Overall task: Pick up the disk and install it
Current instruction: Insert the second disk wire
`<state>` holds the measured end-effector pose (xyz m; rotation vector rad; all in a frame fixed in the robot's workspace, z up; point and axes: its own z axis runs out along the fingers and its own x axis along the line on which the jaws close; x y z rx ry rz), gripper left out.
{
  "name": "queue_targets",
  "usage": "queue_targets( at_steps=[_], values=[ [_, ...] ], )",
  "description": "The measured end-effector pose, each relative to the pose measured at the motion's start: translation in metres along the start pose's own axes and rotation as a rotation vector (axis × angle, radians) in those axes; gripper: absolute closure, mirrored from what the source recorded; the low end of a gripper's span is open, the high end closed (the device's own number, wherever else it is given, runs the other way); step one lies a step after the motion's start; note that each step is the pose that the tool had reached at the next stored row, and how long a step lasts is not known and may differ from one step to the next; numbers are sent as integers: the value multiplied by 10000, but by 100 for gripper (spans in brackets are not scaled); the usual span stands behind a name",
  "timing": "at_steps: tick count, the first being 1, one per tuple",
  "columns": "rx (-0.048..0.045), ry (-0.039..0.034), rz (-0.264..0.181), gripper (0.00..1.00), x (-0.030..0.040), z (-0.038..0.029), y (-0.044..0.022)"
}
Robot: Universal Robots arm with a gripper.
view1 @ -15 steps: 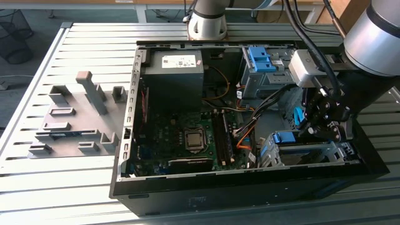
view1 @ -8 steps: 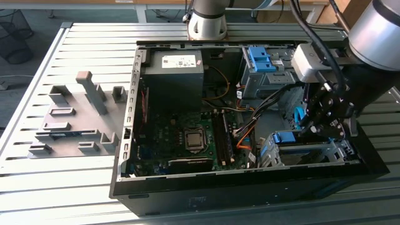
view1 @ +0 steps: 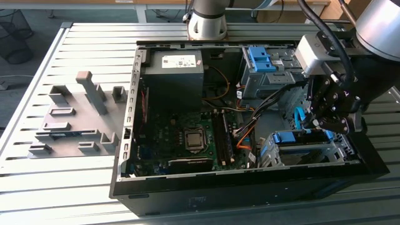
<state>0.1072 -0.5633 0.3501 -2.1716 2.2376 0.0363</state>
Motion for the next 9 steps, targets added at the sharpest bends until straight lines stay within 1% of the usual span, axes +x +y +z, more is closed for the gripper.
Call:
queue_targets(
  at_steps=[9],
  values=[
    [-7, 2, 0, 89, 0, -1, 0]
  ],
)
